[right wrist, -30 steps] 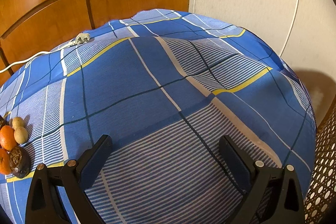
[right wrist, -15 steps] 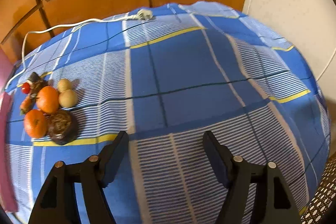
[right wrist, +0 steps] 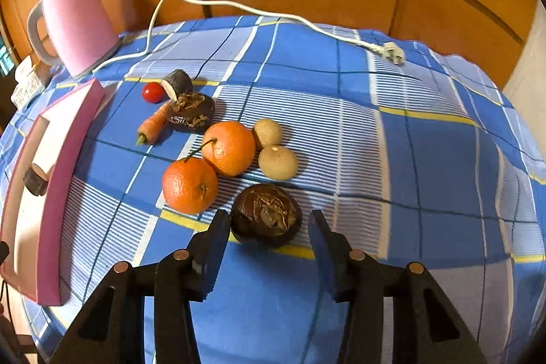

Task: Organize fruits
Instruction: 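Grasp the dark round fruit with the right gripper, then carry the dark round fruit into the tray and open the right gripper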

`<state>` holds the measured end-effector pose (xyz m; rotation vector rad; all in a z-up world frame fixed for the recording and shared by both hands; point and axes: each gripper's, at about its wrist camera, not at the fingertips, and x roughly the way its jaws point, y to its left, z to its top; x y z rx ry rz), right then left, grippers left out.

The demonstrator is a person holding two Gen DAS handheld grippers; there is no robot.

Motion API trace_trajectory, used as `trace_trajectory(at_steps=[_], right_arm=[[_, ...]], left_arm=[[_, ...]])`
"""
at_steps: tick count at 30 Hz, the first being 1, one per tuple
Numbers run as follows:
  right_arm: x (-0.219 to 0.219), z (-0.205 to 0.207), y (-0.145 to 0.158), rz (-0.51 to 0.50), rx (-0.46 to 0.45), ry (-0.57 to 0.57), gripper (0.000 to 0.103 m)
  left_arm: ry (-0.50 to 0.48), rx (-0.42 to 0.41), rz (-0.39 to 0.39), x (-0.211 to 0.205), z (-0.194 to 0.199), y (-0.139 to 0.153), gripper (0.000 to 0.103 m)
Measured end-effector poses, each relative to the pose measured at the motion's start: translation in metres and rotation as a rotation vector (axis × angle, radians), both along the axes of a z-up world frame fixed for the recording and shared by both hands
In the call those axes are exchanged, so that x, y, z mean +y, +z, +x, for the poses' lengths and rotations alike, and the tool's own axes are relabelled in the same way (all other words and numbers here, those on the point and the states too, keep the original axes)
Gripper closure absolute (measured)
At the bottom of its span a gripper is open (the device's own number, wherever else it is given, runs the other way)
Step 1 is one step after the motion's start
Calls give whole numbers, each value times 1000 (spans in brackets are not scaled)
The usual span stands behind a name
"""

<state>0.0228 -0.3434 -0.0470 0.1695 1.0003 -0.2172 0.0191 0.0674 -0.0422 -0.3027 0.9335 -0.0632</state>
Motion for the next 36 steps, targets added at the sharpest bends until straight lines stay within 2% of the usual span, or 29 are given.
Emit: trace_trajectory(at_steps=[5, 11, 17, 21, 25, 27, 31, 36], right_arm=[[6, 9, -12, -61, 55, 14, 56], [2, -1, -11, -61, 17, -15, 56], [6, -19, 17, -62, -69, -17, 56], [35, -22, 38, -35, -130, 99, 56], [85, -16, 50, 11, -158, 300, 56], [118, -8, 52, 25, -153, 412, 56], [169, 8, 47, 34, -124, 554, 56], [211, 30, 33, -18, -81, 644, 56]], left_arm=[[74, 54, -9, 13, 0, -9, 12], [77, 53, 3, 12, -1, -9, 12], [59, 55, 13, 8, 0, -10, 10], [54, 52, 19, 7, -1, -10, 10], [47, 49, 25, 7, -1, -10, 10], [42, 52, 28, 6, -1, -11, 10], [40, 59, 25, 5, -1, -13, 10], [42, 61, 23, 5, -1, -14, 10]])
